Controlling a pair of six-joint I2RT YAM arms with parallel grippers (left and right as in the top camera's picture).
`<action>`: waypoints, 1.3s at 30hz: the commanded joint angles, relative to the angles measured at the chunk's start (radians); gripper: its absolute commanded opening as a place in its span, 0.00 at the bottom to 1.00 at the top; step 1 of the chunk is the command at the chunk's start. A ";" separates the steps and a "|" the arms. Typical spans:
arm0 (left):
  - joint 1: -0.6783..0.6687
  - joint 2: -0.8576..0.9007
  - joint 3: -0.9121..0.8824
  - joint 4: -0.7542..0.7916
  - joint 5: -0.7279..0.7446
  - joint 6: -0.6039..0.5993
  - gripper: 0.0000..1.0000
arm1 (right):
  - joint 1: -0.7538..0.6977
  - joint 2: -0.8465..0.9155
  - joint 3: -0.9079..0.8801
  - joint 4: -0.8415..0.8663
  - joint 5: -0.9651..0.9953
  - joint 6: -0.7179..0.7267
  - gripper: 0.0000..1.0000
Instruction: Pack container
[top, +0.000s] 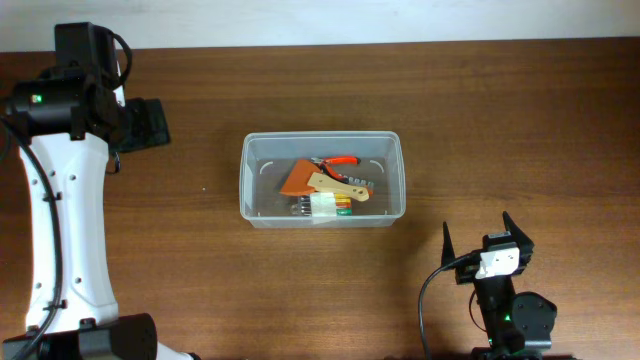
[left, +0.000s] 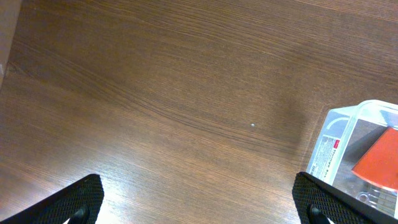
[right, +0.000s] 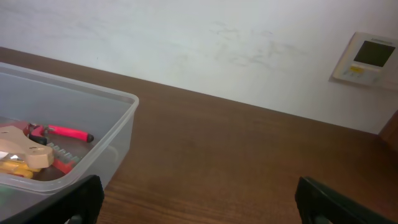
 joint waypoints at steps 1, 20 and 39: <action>0.002 -0.013 0.014 0.003 -0.010 0.006 0.99 | -0.003 -0.010 -0.005 -0.008 0.012 0.004 0.99; 0.002 -0.013 0.014 0.003 -0.010 0.006 0.99 | -0.003 -0.010 -0.005 -0.008 0.012 0.004 0.99; -0.073 -0.218 0.013 0.003 -0.010 0.006 0.99 | -0.003 -0.010 -0.005 -0.008 0.012 0.004 0.99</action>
